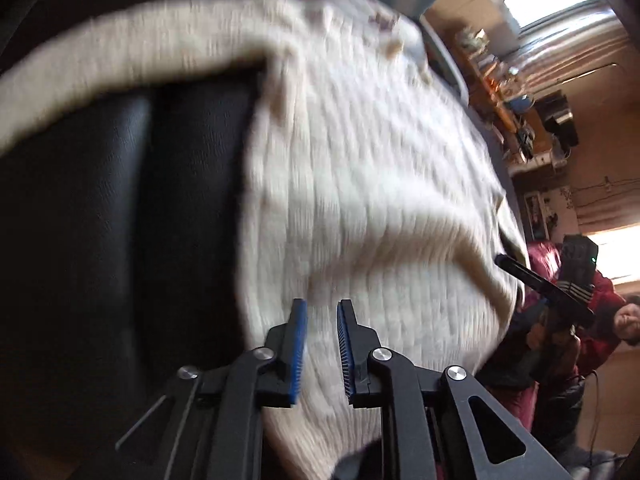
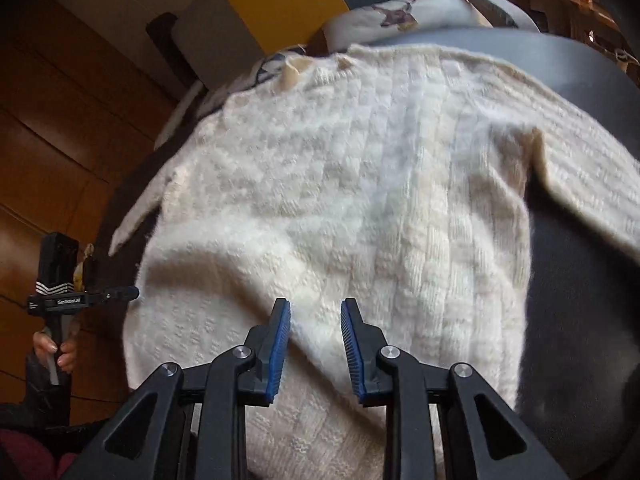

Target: Fold clothes

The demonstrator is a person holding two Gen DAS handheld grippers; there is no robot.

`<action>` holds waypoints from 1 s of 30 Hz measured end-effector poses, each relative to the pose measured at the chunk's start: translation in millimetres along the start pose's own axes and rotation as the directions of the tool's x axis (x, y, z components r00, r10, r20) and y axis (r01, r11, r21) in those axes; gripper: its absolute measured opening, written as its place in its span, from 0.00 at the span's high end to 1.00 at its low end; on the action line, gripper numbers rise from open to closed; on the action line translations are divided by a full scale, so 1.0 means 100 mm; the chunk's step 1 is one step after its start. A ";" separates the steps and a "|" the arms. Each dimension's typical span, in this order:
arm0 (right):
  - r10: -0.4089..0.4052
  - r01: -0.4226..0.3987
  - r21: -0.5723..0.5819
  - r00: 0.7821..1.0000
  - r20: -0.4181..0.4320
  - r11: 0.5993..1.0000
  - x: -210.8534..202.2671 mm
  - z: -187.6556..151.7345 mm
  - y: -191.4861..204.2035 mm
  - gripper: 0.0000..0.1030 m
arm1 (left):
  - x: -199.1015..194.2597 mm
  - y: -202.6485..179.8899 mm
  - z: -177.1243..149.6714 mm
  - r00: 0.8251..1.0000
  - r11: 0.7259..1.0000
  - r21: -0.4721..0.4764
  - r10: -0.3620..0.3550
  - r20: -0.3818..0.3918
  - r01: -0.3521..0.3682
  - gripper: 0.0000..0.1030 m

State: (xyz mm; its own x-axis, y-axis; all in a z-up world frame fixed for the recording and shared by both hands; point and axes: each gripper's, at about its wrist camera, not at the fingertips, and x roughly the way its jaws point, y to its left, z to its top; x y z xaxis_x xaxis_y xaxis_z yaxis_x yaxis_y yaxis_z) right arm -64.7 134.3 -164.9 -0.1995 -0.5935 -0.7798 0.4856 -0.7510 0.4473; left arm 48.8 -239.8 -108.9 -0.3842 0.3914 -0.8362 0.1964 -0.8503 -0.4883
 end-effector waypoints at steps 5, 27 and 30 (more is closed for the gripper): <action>-0.093 0.099 -0.071 0.992 0.084 0.992 0.03 0.81 -0.10 0.71 | -0.02 -0.16 0.83 0.986 0.991 0.077 0.103 0.131 -0.114 0.79; -0.264 0.098 -0.517 0.929 -0.258 0.850 1.71 2.49 -0.52 0.39 | 1.74 -0.77 2.95 0.980 0.740 0.644 0.170 0.102 -0.195 0.56; -0.317 0.143 -0.566 0.922 -0.222 0.812 1.71 2.41 -0.42 0.49 | 1.81 -0.75 2.92 0.973 0.736 0.639 0.206 0.104 -0.224 0.54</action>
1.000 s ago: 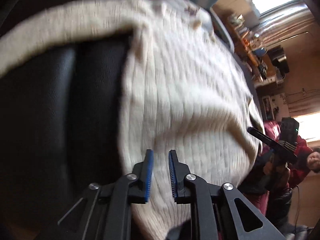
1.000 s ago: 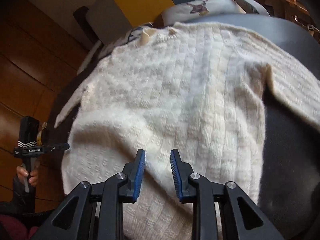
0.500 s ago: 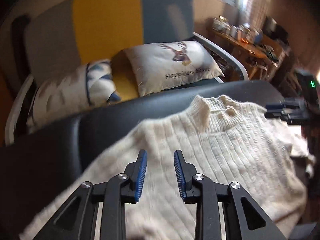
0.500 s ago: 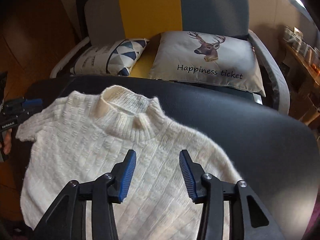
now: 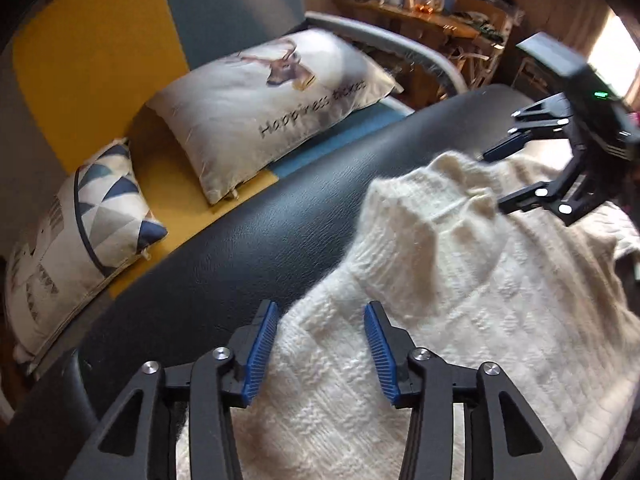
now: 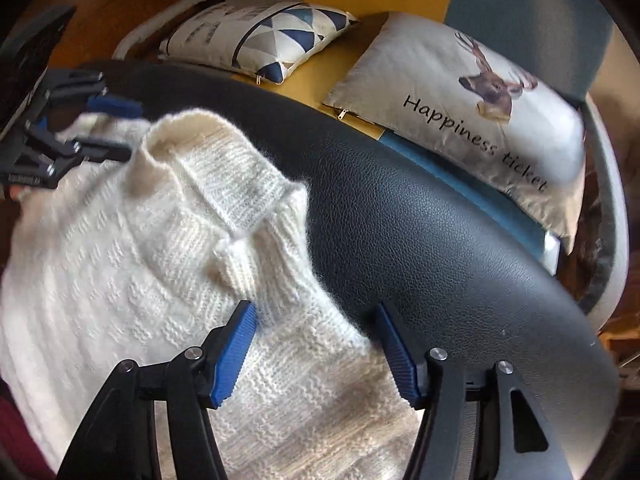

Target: Fold clothes

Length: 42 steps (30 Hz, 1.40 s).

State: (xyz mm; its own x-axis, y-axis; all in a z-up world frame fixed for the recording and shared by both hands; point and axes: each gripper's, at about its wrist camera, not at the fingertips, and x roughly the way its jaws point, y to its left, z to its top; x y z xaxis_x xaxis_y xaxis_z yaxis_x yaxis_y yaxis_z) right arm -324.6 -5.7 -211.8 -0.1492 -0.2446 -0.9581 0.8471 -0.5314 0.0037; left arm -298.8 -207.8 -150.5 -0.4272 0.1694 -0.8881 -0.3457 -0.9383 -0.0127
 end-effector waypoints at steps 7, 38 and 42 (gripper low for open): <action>-0.105 0.108 -0.018 0.986 0.131 0.994 -0.26 0.10 0.33 0.93 | -0.30 -0.04 -0.20 0.985 0.990 -0.080 0.126 0.114 -0.117 0.88; 0.303 -0.318 0.117 0.945 0.126 0.941 -1.14 -1.94 1.85 0.74 | -1.76 -1.12 -2.01 0.985 0.965 -0.218 -0.124 0.119 0.148 0.76; 0.325 -0.325 0.028 0.946 -0.004 0.945 -1.18 -2.48 2.49 0.74 | -1.79 -1.78 -2.47 0.986 0.981 -0.106 -0.158 0.048 0.162 0.72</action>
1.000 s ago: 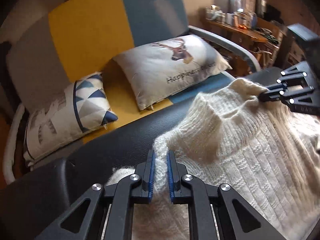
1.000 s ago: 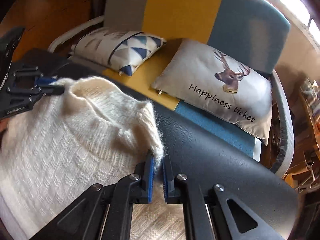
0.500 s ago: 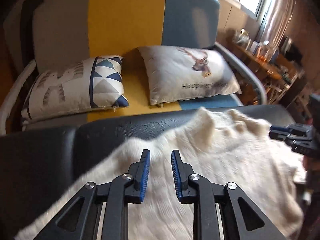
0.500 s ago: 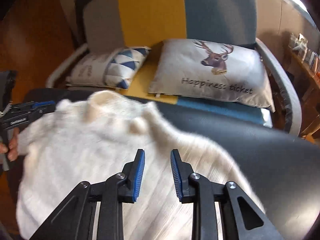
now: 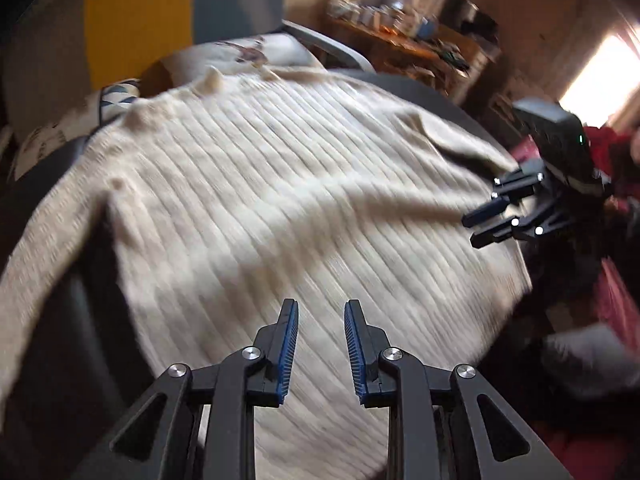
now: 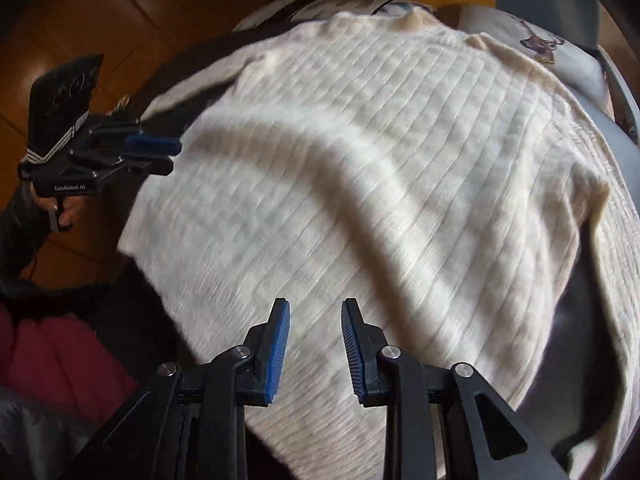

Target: Fold clothes

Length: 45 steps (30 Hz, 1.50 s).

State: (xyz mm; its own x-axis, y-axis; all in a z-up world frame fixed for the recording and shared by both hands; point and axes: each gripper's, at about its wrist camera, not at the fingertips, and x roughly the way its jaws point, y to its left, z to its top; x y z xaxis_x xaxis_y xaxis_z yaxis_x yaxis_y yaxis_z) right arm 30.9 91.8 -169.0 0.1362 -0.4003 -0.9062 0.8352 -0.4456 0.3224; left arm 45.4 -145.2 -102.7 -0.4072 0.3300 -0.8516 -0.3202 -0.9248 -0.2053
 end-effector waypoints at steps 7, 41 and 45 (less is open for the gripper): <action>-0.142 0.139 0.071 0.989 0.039 0.988 0.21 -0.42 0.16 0.66 | 0.29 -0.34 -0.51 0.992 0.992 0.082 0.098 -0.081 -0.091 0.51; -0.260 0.206 0.277 0.950 0.173 0.938 0.15 -0.75 0.29 0.74 | 0.01 -0.03 -0.86 0.991 0.990 -0.041 0.133 -0.003 -0.133 0.96; -0.322 0.286 0.214 0.933 0.159 0.934 0.21 -0.72 0.40 0.90 | -0.10 0.05 -0.82 0.995 0.993 -0.079 0.095 0.025 -0.093 1.00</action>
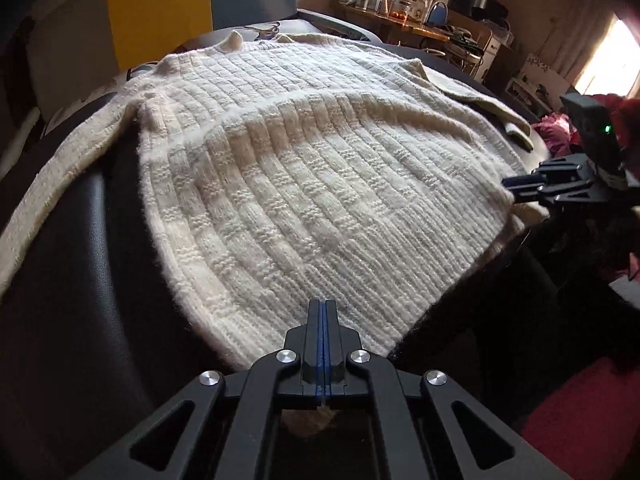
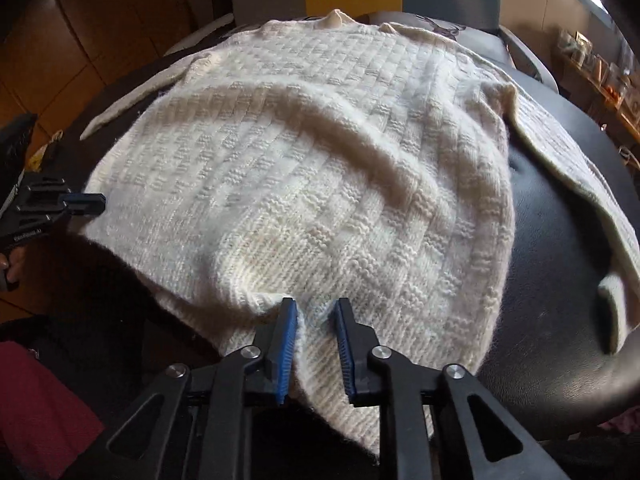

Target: Fold clothes

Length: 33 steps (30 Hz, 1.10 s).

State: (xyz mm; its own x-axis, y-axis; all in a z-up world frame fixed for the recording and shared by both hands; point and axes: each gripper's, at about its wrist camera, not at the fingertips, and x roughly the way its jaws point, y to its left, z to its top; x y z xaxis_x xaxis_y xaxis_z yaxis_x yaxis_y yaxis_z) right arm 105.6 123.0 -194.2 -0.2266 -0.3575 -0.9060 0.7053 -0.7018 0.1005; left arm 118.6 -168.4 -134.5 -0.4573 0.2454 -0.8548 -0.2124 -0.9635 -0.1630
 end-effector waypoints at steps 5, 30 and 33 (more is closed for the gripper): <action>0.139 -0.141 0.025 0.988 0.062 0.990 -0.36 0.07 -0.03 1.00 | -0.34 0.19 0.10 0.991 0.990 -0.095 -0.090 0.099 0.099 1.00; -0.127 0.129 -0.037 0.991 0.048 0.991 -0.34 -0.22 0.11 0.97 | -0.13 0.30 -0.33 0.997 0.989 -0.142 -0.050 -0.061 0.041 1.00; -0.157 0.154 -0.040 0.985 -0.076 0.987 -0.06 -0.36 -0.01 1.00 | -0.17 0.35 -0.34 0.995 0.988 -0.149 -0.060 -0.082 0.048 1.00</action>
State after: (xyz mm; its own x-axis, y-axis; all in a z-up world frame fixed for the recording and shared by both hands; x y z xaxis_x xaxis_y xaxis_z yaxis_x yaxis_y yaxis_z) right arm 130.8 147.7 -203.1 -0.2824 -0.1949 -0.9393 0.6885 -0.7230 -0.0570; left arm 148.0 -209.4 -142.6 -0.3712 0.2934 -0.8810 -0.1027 -0.9559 -0.2751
